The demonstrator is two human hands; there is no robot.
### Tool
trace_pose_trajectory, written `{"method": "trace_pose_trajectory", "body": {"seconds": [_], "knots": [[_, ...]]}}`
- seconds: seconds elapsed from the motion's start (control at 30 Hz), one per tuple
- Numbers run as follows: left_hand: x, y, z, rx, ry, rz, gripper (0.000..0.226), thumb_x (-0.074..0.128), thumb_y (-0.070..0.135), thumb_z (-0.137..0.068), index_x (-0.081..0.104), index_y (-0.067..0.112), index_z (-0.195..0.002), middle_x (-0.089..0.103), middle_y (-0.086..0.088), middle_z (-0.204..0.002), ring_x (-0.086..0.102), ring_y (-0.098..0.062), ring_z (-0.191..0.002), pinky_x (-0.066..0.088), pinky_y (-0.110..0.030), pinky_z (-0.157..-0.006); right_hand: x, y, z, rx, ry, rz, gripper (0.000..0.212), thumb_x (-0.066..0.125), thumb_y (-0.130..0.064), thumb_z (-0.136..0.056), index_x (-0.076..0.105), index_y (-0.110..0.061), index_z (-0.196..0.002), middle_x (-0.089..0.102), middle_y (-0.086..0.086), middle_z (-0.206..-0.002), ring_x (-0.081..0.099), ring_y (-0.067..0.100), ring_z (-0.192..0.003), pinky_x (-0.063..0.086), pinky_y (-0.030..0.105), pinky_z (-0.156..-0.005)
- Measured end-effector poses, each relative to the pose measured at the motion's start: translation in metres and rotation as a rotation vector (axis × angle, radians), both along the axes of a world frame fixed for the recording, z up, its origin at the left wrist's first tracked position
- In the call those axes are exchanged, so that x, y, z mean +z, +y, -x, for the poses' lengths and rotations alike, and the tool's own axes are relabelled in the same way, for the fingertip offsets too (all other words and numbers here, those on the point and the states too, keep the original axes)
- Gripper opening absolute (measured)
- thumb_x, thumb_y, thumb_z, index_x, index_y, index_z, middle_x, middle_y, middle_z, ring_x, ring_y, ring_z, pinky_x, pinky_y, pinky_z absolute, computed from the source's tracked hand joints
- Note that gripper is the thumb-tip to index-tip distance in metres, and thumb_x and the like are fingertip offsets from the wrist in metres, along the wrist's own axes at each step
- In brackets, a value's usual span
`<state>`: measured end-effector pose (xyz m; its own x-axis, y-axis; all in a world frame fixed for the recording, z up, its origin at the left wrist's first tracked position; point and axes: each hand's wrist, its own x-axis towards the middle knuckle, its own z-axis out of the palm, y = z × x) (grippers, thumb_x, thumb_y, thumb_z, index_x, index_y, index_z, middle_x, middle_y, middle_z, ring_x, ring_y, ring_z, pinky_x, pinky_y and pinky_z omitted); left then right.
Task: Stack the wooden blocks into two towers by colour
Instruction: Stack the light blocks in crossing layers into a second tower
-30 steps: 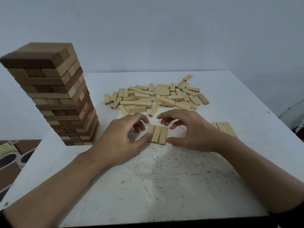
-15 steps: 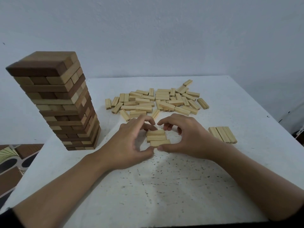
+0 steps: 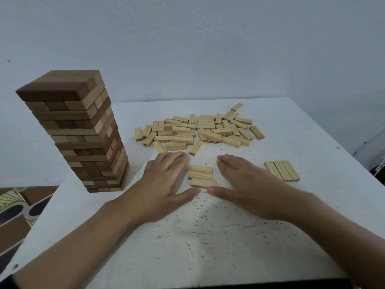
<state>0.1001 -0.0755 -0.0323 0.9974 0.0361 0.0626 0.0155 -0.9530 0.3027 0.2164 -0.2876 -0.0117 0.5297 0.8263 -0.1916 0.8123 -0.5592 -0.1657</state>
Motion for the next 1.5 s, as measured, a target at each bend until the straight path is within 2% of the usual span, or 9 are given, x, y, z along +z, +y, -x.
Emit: {"method": "trace_pose_trajectory", "body": {"seconds": [0.1, 0.23, 0.47, 0.67, 1.1, 1.23, 1.33, 1.43, 1.5], "knots": [[-0.003, -0.005, 0.006, 0.040, 0.108, -0.165, 0.084, 0.012, 0.072, -0.097, -0.001, 0.021, -0.163, -0.008, 0.011, -0.169, -0.011, -0.005, -0.152, -0.001, -0.026, -0.121, -0.010, -0.001, 0.014, 0.012, -0.046, 0.100, 0.081, 0.002, -0.066, -0.098, -0.018, -0.016, -0.157, -0.027, 0.000, -0.164, -0.026, 0.011, -0.150, -0.012, 0.031, -0.123], [-0.008, -0.011, 0.011, 0.057, 0.150, -0.178, 0.080, -0.001, 0.069, -0.099, -0.015, 0.020, -0.161, -0.027, 0.006, -0.166, -0.025, -0.005, -0.152, -0.010, -0.026, -0.121, -0.018, 0.004, 0.014, -0.007, -0.084, 0.087, 0.072, -0.004, -0.055, -0.100, -0.017, -0.012, -0.157, -0.028, 0.004, -0.164, -0.029, 0.012, -0.149, -0.013, 0.032, -0.124], [-0.014, -0.016, 0.007, 0.062, 0.108, -0.226, 0.075, -0.012, 0.056, -0.097, -0.007, 0.019, -0.162, -0.012, 0.003, -0.171, -0.020, -0.009, -0.154, -0.002, -0.032, -0.126, -0.024, 0.015, 0.018, 0.007, -0.136, 0.031, 0.084, -0.022, -0.051, -0.087, -0.010, -0.009, -0.159, -0.022, 0.009, -0.166, -0.023, 0.018, -0.153, -0.013, 0.033, -0.124], [-0.015, -0.022, 0.002, 0.121, 0.069, -0.229, 0.079, -0.017, 0.053, -0.094, -0.003, 0.017, -0.163, -0.010, 0.002, -0.171, -0.017, -0.009, -0.155, 0.000, -0.031, -0.124, -0.024, 0.021, 0.011, 0.001, -0.102, 0.007, 0.070, -0.003, -0.046, -0.099, -0.007, -0.010, -0.160, -0.019, 0.007, -0.167, -0.021, 0.014, -0.153, -0.014, 0.030, -0.122], [-0.015, -0.020, -0.002, 0.116, 0.048, -0.237, 0.089, -0.024, 0.055, -0.086, 0.000, 0.017, -0.163, -0.005, 0.002, -0.172, -0.012, -0.010, -0.156, 0.005, -0.034, -0.124, -0.027, 0.021, 0.002, 0.007, -0.064, -0.063, 0.070, 0.000, -0.048, -0.100, -0.002, -0.013, -0.161, -0.011, 0.003, -0.169, -0.014, 0.010, -0.155, -0.011, 0.026, -0.122], [-0.014, -0.011, -0.001, 0.101, 0.051, -0.190, 0.080, -0.013, 0.060, -0.096, 0.003, 0.021, -0.164, -0.004, 0.007, -0.171, -0.013, -0.005, -0.155, 0.004, -0.034, -0.125, -0.027, 0.017, 0.000, 0.009, -0.014, -0.106, 0.066, 0.009, -0.049, -0.106, -0.003, -0.016, -0.161, -0.011, -0.001, -0.170, -0.015, 0.004, -0.153, -0.010, 0.022, -0.122], [-0.009, -0.006, 0.001, 0.093, 0.026, -0.063, 0.067, 0.016, 0.062, -0.104, 0.011, 0.028, -0.162, 0.010, 0.015, -0.169, -0.001, 0.005, -0.150, 0.004, -0.028, -0.120, -0.021, 0.014, -0.003, -0.039, 0.108, -0.176, 0.069, 0.023, -0.054, -0.106, -0.001, -0.023, -0.162, -0.006, -0.011, -0.168, -0.011, -0.005, -0.149, -0.011, 0.011, -0.115], [-0.004, -0.004, 0.000, 0.130, -0.032, 0.128, 0.063, 0.038, 0.065, -0.100, 0.024, 0.035, -0.153, 0.028, 0.025, -0.147, 0.013, 0.016, -0.124, 0.009, -0.023, -0.107, -0.012, 0.011, -0.008, -0.088, 0.203, -0.268, 0.079, 0.041, -0.062, -0.099, 0.003, -0.031, -0.162, 0.009, -0.017, -0.167, 0.007, -0.003, -0.150, 0.005, 0.017, -0.117], [-0.005, -0.003, -0.002, 0.117, -0.051, 0.136, 0.065, 0.036, 0.069, -0.093, 0.028, 0.039, -0.150, 0.030, 0.026, -0.147, 0.016, 0.012, -0.130, 0.008, -0.022, -0.105, -0.005, 0.010, -0.012, -0.064, 0.155, -0.290, 0.082, 0.051, -0.063, -0.095, 0.015, -0.032, -0.162, 0.022, -0.016, -0.165, 0.019, 0.000, -0.148, 0.013, 0.018, -0.114]]}}
